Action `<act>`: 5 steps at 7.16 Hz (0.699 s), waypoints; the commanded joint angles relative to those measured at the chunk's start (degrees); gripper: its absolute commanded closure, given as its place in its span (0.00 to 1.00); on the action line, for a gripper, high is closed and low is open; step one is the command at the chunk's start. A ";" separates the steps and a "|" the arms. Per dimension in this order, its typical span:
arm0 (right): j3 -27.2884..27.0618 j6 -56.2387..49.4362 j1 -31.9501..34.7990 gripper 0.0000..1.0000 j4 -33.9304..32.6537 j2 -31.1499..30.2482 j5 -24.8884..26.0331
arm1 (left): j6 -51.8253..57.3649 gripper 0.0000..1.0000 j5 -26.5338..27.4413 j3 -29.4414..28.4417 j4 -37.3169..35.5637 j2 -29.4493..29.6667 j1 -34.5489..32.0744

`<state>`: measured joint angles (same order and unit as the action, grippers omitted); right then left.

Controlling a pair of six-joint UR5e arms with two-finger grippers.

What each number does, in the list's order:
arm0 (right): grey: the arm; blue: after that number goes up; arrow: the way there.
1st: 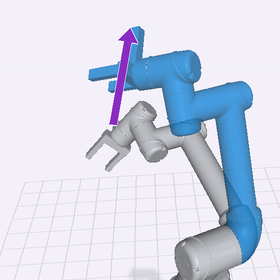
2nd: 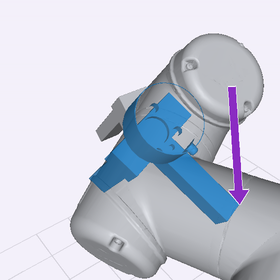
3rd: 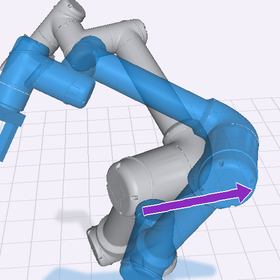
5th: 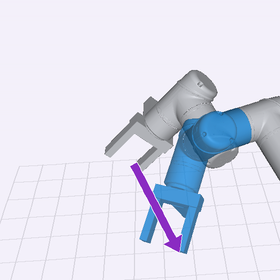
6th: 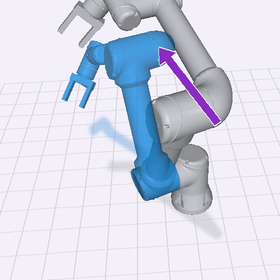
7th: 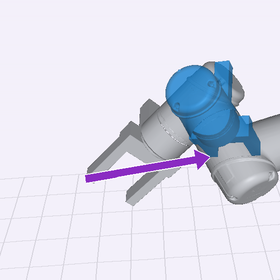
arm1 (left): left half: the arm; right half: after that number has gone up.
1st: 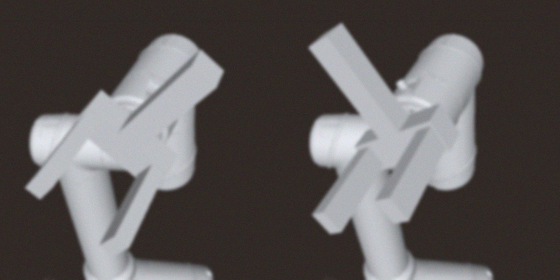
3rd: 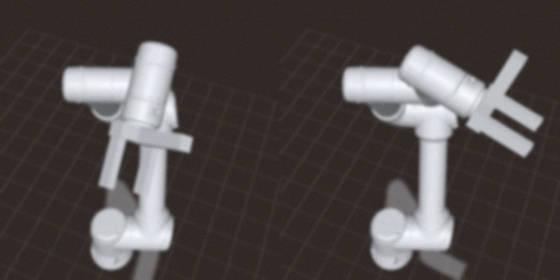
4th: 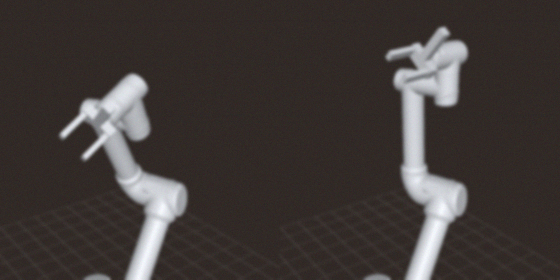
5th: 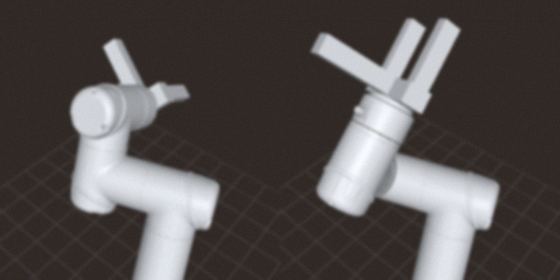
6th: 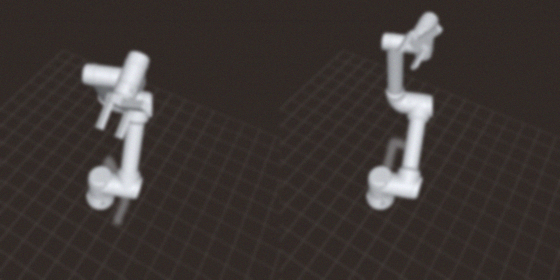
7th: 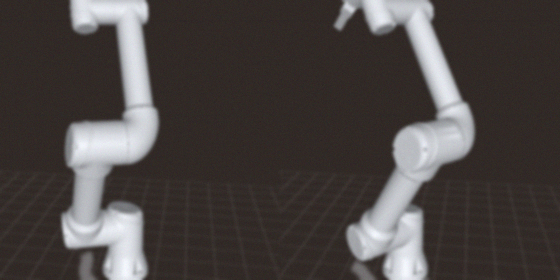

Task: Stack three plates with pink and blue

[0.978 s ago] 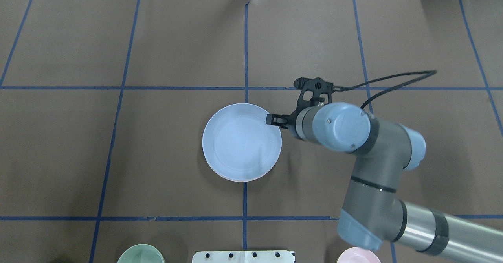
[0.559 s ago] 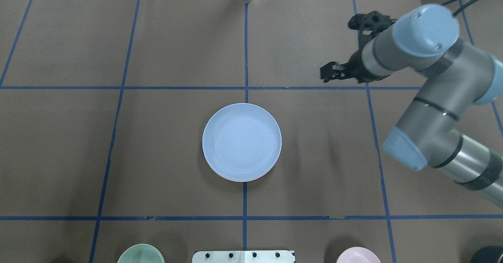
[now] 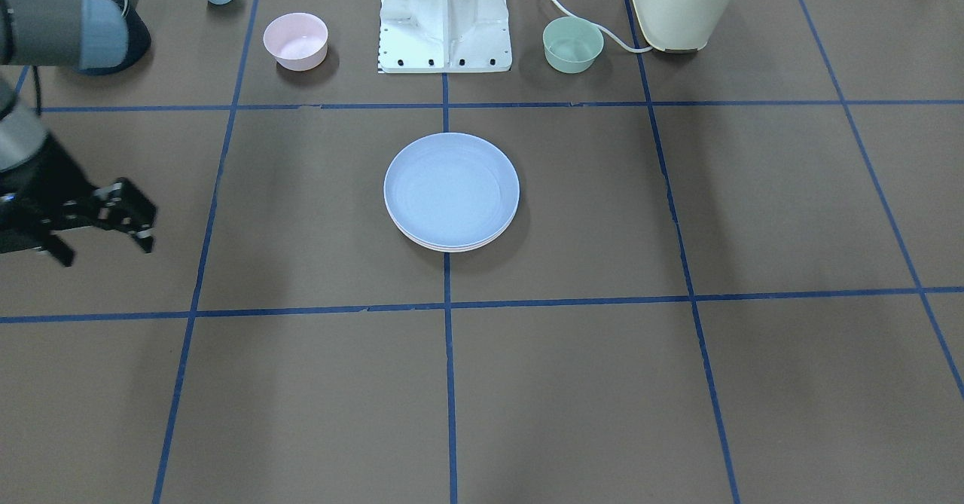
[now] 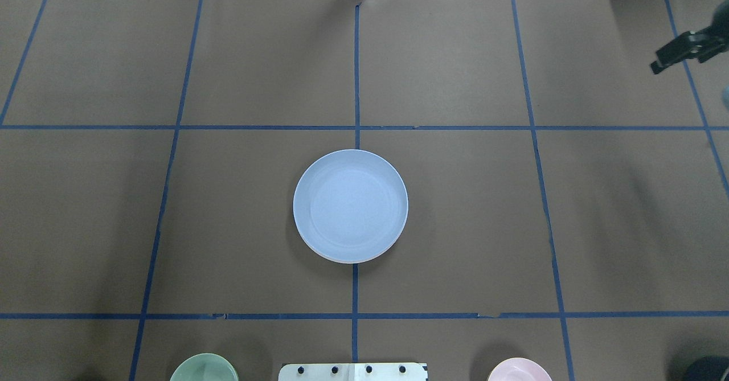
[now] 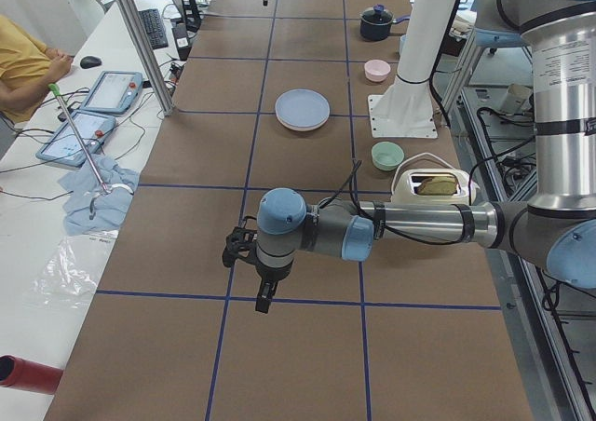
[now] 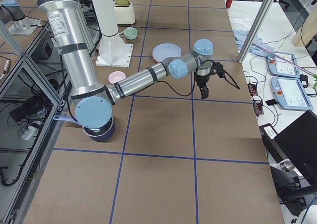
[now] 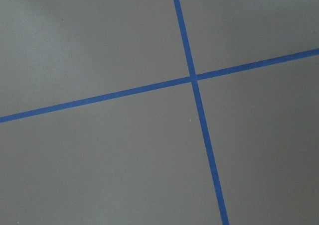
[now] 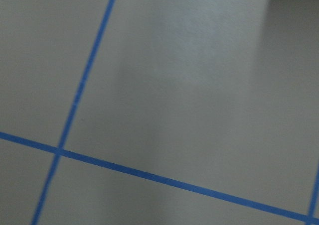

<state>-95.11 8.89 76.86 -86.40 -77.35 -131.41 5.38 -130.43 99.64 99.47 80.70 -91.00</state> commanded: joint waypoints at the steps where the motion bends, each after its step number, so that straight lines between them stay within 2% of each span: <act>1: 3.96 -11.96 8.64 0.00 0.61 -10.13 -2.54 | 0.06 0.00 -0.26 0.29 0.29 -2.45 0.13; 2: 3.70 -11.97 9.88 0.00 1.92 -15.41 -2.19 | 0.07 0.00 -0.17 0.55 0.03 -2.65 0.21; 3: 3.96 -11.97 9.98 0.00 7.94 -19.47 -2.01 | -0.11 0.00 -0.17 0.38 -0.41 -2.56 0.21; 4: 3.96 -11.71 9.98 0.00 11.48 -21.94 -2.01 | -0.11 0.00 -0.26 0.47 -1.63 -2.56 0.30; 5: 3.88 -11.70 10.07 0.00 11.08 -22.14 -2.01 | -0.02 0.00 -0.26 0.99 -6.08 -1.61 0.30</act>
<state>-91.20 -2.85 86.76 -76.81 -97.88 -133.45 5.31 -130.67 100.24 97.03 78.43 -90.74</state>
